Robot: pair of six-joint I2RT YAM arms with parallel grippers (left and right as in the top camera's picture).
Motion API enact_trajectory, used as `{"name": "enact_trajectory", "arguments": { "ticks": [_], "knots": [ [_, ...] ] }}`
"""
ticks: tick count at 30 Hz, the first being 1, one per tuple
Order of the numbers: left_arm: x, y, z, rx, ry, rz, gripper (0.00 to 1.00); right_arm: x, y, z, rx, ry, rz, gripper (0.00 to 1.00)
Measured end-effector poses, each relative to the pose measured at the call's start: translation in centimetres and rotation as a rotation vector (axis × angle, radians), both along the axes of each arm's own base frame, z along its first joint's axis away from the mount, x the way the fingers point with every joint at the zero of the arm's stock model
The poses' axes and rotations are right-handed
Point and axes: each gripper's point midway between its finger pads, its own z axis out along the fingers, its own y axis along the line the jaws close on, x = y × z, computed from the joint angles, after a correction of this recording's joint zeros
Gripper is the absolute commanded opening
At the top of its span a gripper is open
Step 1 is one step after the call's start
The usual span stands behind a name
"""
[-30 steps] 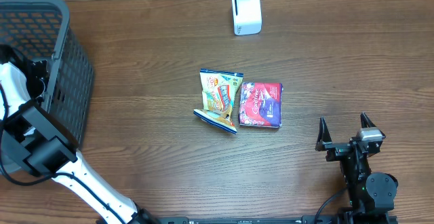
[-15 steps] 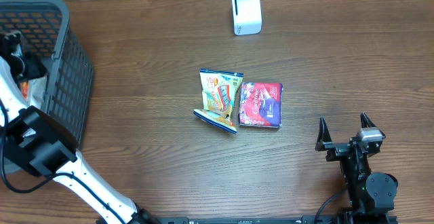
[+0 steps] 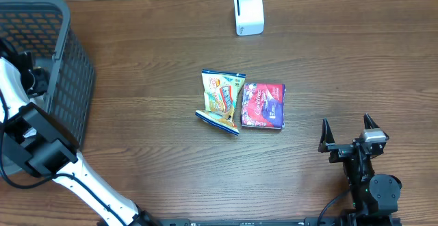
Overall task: Scan the item barcode
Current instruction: 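Grasp the white tube in the basket with the left gripper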
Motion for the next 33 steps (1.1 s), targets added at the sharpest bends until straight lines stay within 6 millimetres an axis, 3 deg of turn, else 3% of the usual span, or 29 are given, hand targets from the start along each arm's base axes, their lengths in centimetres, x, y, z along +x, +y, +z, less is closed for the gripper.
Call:
{"name": "enact_trajectory", "arguments": {
  "ticks": [9, 13, 16, 25, 33],
  "knots": [
    [-1.0, 1.4, -0.7, 0.047, 0.027, 0.030, 0.64, 0.0, 0.0, 0.0, 0.000, 0.000, 0.000, 1.00],
    [-1.8, 1.5, -1.5, 0.037, 0.045, 0.051, 0.48, 0.0, 0.0, 0.0, 0.000, 0.000, 0.000, 1.00],
    [-2.5, 1.2, -2.3, 0.019, 0.061, 0.060, 0.47, 0.0, 0.0, 0.0, 0.000, 0.000, 0.000, 1.00],
    [-2.9, 1.0, -2.1, 0.014, 0.052, 0.133, 0.04, 0.0, 0.0, 0.0, 0.000, 0.000, 0.000, 1.00],
    [-3.1, -0.4, -0.5, -0.092, 0.038, 0.257, 0.04, 0.0, 0.0, 0.0, 0.000, 0.000, 0.000, 1.00]
  ]
}}
